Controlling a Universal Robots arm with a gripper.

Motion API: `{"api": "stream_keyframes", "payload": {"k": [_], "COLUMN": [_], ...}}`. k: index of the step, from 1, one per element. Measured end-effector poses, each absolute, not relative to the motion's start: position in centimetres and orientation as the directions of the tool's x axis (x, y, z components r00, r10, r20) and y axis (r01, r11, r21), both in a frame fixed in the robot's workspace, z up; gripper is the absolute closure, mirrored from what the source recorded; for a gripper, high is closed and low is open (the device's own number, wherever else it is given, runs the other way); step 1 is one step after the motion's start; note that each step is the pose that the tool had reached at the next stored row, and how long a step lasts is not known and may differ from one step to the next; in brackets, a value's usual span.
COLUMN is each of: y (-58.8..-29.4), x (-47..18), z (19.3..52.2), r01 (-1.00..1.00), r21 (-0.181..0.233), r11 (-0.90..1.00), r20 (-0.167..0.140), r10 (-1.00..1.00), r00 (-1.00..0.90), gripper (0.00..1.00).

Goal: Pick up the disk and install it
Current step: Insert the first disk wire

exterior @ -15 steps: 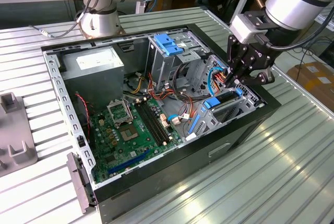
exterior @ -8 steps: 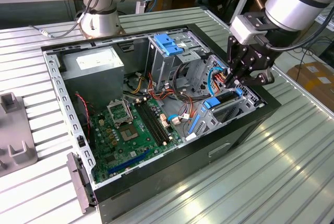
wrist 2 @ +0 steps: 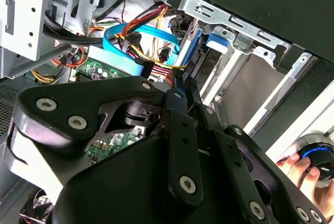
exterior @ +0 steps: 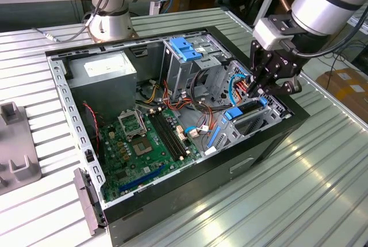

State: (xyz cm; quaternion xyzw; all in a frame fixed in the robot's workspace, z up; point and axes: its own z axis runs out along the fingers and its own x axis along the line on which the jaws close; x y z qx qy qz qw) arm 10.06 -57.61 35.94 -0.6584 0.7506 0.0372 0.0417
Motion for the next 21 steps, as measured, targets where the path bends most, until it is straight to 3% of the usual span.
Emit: {"api": "stream_keyframes", "payload": {"k": [21], "y": [-57.61], "x": [10.09], "z": [35.4], "r01": [-0.991], "r21": [0.001], "r11": [0.13], "r20": [-0.112], "r10": [-0.985], "r00": [-0.129], "gripper": [0.83]}}
